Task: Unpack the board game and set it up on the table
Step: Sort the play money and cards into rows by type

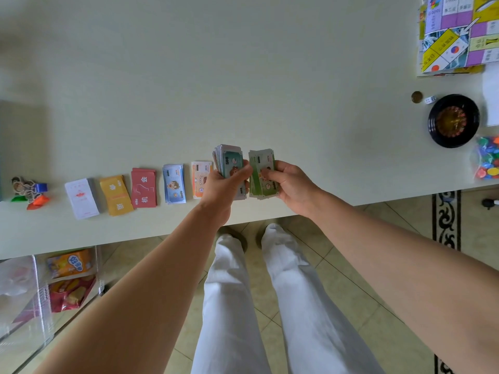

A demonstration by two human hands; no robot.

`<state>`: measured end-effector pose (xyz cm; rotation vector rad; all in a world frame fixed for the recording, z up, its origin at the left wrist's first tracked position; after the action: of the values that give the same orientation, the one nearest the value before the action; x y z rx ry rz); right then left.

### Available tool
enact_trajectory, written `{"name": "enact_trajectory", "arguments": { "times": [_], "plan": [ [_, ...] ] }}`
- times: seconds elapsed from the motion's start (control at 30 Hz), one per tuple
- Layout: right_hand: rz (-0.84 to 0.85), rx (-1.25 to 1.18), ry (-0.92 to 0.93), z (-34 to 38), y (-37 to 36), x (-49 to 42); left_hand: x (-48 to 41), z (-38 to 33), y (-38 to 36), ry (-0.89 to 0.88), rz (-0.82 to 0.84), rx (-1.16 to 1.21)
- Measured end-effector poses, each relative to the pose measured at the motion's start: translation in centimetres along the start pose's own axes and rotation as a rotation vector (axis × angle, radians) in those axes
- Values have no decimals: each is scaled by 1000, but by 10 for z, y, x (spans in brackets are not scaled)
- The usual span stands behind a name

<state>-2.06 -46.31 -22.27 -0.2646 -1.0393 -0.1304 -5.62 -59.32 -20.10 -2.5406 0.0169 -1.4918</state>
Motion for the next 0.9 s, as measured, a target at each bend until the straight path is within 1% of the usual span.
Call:
{"name": "enact_trajectory", "arguments": {
  "times": [0.07, 0.1, 0.2, 0.3, 0.4, 0.5, 0.6, 0.77, 0.9],
  "plan": [
    [-90, 95, 50, 3, 11, -1, -2, 3, 3, 9, -13, 15],
    [-142, 194, 84, 6, 17, -1, -4, 5, 4, 22, -15, 10],
    [-304, 616, 270, 24, 30, -2, -9, 9, 6, 25, 4, -101],
    [-459, 1006, 497, 45, 29, -3, -18, 1, 10, -76, -31, -299],
    [-519, 1211, 676, 60, 17, -7, -30, -6, 5, -191, -43, -439],
    [-541, 1335, 772, 66, 4, -13, -44, -8, -7, -279, 1, -487],
    [-538, 1408, 790, 63, -3, -24, -56, -6, -13, -341, -15, -582],
    [-496, 1429, 738, 45, 4, -37, -66, 5, -13, -375, -71, -665],
    [-518, 1433, 642, 35, 30, -35, -65, 5, -10, -382, -82, -672]
  ]
}}
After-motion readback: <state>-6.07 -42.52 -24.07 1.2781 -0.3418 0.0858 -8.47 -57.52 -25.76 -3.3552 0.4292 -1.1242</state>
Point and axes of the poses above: each hand's wrist, its own x-axis away from the middle knuckle, its own y-axis out of the back of the hand, z = x × y, the point moved 10 cm from there along -x, towards the middle knuckle, and after that the axes turned 9 degrees about x, right-handed, at the moved point
